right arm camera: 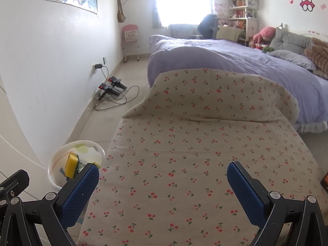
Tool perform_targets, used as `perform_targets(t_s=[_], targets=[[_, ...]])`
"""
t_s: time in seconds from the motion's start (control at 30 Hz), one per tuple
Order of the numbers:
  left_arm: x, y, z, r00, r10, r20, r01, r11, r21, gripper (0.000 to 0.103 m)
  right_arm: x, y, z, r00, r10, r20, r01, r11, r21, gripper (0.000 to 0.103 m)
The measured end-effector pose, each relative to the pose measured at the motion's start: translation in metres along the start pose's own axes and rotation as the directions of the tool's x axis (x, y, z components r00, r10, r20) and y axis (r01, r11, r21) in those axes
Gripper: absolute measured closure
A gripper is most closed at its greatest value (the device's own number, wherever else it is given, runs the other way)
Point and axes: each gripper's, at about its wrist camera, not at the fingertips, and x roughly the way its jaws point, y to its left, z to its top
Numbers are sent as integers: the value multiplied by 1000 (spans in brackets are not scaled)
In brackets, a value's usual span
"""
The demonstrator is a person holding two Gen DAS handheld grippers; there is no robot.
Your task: Collect trash
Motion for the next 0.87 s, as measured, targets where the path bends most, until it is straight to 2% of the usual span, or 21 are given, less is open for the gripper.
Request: perform_targets(t_s=[0.87], targets=[[2,-5,0,1000,-15,-22,16,1000,24,0,2,3,-1,1000,5,-11,-5,1000,-3,1]])
